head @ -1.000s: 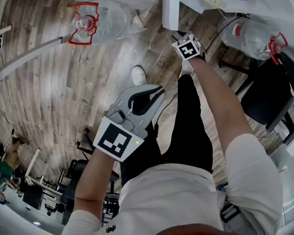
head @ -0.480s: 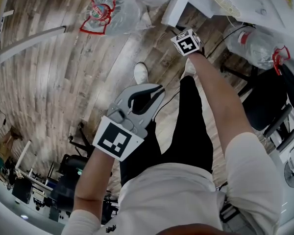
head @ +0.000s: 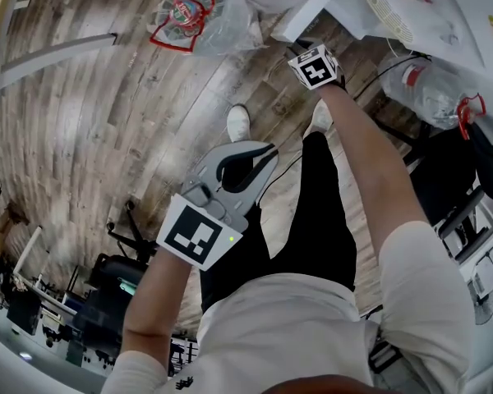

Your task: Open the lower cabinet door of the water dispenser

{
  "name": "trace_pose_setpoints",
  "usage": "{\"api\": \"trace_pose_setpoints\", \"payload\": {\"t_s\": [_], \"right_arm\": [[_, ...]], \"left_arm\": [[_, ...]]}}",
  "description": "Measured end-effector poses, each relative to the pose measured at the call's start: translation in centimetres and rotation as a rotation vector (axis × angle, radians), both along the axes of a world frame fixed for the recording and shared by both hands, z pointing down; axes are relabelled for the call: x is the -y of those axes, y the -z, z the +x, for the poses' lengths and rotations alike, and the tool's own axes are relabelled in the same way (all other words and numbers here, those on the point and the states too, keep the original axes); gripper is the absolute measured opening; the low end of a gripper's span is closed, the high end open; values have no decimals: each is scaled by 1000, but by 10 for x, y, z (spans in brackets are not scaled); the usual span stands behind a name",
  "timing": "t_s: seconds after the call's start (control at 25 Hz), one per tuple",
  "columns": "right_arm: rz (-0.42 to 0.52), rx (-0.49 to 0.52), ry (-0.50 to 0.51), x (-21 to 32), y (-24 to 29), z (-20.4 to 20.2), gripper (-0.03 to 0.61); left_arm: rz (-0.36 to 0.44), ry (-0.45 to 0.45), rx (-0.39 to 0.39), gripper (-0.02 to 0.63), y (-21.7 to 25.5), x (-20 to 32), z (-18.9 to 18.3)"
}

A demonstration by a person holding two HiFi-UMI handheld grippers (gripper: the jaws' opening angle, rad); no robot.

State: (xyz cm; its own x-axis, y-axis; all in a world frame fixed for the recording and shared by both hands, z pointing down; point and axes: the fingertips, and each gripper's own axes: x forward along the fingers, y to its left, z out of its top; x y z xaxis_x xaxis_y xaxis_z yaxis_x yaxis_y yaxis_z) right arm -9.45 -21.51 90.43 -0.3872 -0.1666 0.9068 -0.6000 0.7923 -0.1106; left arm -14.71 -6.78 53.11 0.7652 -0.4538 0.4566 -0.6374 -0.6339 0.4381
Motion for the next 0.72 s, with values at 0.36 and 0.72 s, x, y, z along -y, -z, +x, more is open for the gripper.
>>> {"api": "trace_pose_setpoints", "payload": {"t_s": [0.36, 0.72], "right_arm": [[14, -47, 33, 10, 7, -16, 123], [31, -63, 0, 7, 16, -16, 124]], "left_arm": [[5, 27, -6, 58, 3, -5, -18], [23, 23, -6, 58, 8, -18, -32]]}}
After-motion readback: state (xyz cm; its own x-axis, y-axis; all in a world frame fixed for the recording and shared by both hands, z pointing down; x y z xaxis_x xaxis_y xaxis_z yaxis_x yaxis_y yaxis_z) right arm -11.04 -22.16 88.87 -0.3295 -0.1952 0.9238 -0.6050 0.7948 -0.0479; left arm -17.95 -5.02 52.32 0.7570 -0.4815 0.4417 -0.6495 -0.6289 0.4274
